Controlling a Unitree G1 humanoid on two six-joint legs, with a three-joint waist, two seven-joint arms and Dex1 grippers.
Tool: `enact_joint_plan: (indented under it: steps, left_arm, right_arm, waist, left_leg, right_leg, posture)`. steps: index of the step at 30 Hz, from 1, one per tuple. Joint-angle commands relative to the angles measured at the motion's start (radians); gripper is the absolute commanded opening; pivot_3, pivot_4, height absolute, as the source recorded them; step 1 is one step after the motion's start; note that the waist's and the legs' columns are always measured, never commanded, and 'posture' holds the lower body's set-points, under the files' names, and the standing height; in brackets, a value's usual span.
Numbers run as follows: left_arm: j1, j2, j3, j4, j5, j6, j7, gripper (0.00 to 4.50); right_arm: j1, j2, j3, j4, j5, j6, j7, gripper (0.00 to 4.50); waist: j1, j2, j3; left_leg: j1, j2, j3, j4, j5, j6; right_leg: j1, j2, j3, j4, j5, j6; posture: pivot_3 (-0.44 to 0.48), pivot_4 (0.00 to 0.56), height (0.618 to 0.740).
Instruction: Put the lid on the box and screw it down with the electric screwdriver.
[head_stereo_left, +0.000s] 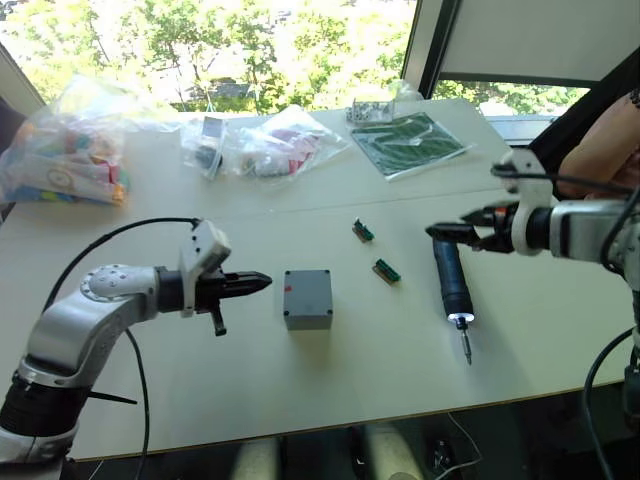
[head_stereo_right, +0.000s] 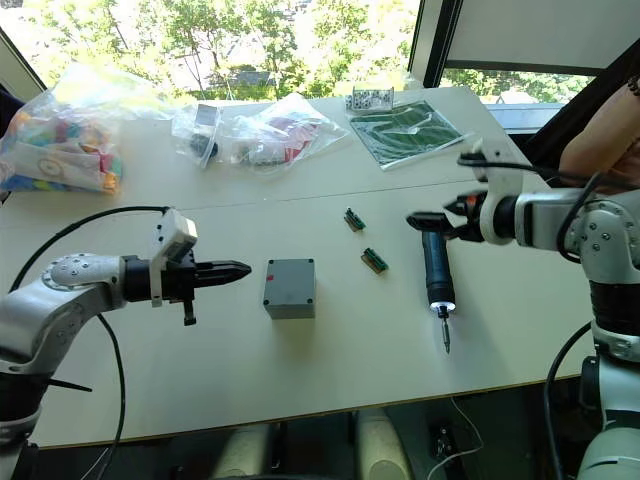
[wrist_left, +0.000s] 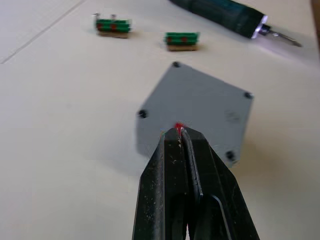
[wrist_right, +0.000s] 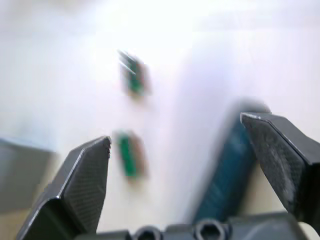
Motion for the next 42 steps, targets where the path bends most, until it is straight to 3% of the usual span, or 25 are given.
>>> enact_joint_plan:
  steps: [1,4,8,18,23,27,29,34,42]
  left_arm:
    - [-0.008,0.038,-0.063,0.058,0.127,-0.086,0.002,0.0]
    - [-0.017,0.026,-0.134,0.096,0.191,-0.133,-0.007,0.0]
    - [-0.03,-0.015,-0.183,0.096,0.215,-0.145,-0.016,0.0]
    - [-0.131,-0.096,-0.335,0.197,0.329,-0.251,-0.078,0.0]
    - [-0.19,-0.158,-0.357,0.274,0.375,-0.3,-0.073,0.0]
    - [-0.227,-0.215,-0.339,0.334,0.419,-0.348,-0.009,0.0]
    - [-0.23,-0.202,-0.33,0.353,0.439,-0.366,-0.011,0.0]
    - [-0.194,-0.107,-0.297,0.33,0.44,-0.371,-0.065,0.0]
    - [-0.043,-0.011,-0.264,0.085,0.329,-0.221,-0.164,0.0]
  right_arm:
    - [0.146,0.022,0.154,-0.248,-0.165,-0.287,0.165,4.46]
    - [0.243,0.066,0.272,-0.322,-0.293,-0.423,0.204,4.46]
    - [0.324,0.097,0.341,-0.37,-0.322,-0.417,0.228,4.46]
    - [0.315,0.156,0.456,-0.378,-0.377,-0.339,0.293,4.46]
    - [0.313,0.16,0.462,-0.409,-0.37,-0.292,0.32,4.46]
    - [0.336,0.294,0.33,-0.452,-0.182,-0.217,0.271,4.46]
    - [0.337,0.309,0.302,-0.469,-0.153,-0.183,0.261,4.46]
    - [0.339,0.181,0.285,-0.438,-0.246,-0.225,0.304,4.46]
    - [0.281,0.162,0.392,-0.266,-0.464,-0.402,0.344,4.46]
  waist:
    - [0.007,-0.002,-0.001]
    - [0.006,-0.002,-0.001]
    - [0.01,-0.003,0.0]
    - [0.026,-0.005,0.0]
    - [0.028,-0.005,-0.001]
    - [0.029,-0.005,-0.001]
    - [0.028,-0.005,-0.001]
    - [0.026,-0.005,-0.001]
    - [0.023,-0.005,-0.001]
  left_leg:
    - [0.0,0.0,0.0,-0.001,0.0,0.0]
    - [0.0,0.0,0.0,-0.001,0.0,0.0]
    - [-0.002,-0.005,0.002,0.001,0.001,-0.002]
    - [0.002,-0.004,0.001,0.003,0.002,-0.003]
    - [0.001,-0.004,0.001,0.005,0.002,-0.003]
    - [0.001,-0.004,0.001,0.005,0.002,-0.003]
    - [0.001,-0.004,0.0,0.005,0.002,-0.003]
    - [0.002,-0.004,0.0,0.006,0.002,-0.003]
    - [0.003,-0.004,0.0,0.006,0.002,-0.003]
  right_leg:
    - [0.0,0.0,0.0,0.0,0.0,0.0]
    - [0.001,-0.001,0.0,0.0,0.001,0.0]
    - [0.0,-0.008,0.0,-0.001,0.002,0.0]
    - [0.002,-0.005,0.0,0.004,0.001,-0.001]
    - [0.002,-0.005,0.0,0.005,0.004,-0.004]
    - [0.002,-0.005,0.0,0.005,0.004,-0.004]
    - [0.002,-0.004,0.0,0.006,0.005,-0.002]
    - [0.002,-0.005,0.0,0.008,0.003,-0.004]
    - [0.002,-0.005,0.0,0.01,0.001,-0.001]
  posture:
    - [0.0,0.15,0.74]
    - [0.0,0.15,0.74]
    - [0.0,0.15,0.74]
    - [0.0,0.15,0.74]
    - [0.0,0.15,0.74]
    - [0.0,0.15,0.74]
    - [0.0,0.15,0.74]
    - [0.0,0.15,0.74]
    - [0.0,0.15,0.74]
